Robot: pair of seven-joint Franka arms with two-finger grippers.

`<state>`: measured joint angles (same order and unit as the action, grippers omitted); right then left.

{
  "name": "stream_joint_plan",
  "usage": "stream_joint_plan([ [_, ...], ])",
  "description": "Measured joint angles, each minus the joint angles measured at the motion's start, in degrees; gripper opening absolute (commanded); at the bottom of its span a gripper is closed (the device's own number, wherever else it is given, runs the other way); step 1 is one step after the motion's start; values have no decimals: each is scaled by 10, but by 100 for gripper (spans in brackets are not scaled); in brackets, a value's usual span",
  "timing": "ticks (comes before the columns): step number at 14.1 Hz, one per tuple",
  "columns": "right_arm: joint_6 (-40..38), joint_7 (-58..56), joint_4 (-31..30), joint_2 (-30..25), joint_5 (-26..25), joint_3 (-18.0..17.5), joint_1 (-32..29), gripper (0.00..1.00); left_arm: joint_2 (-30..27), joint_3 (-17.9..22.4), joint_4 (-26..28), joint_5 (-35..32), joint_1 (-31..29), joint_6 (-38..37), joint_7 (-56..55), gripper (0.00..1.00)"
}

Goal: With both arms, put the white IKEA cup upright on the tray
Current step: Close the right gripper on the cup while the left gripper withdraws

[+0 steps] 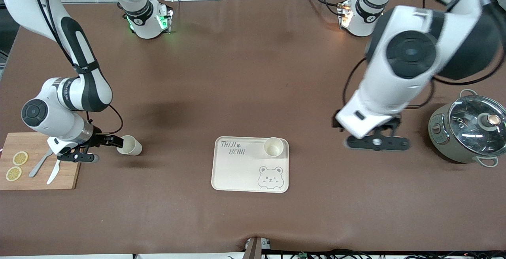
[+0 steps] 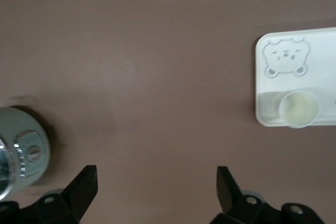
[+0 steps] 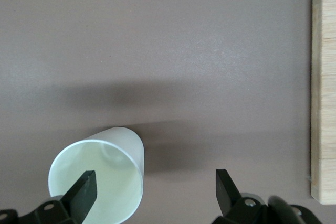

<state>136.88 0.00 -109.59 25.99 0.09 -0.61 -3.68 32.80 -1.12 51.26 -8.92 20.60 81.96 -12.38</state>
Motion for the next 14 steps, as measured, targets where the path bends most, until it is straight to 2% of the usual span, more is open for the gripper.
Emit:
stream_joint_plan([
  [7, 30, 0, -8, 17, 0, 0, 0, 100, -14, 0, 5, 2, -108, -13, 173, 100],
  [14, 54, 0, -22, 22, 0, 0, 0, 100, -14, 0, 9, 60, -246, 10, 338, 100],
])
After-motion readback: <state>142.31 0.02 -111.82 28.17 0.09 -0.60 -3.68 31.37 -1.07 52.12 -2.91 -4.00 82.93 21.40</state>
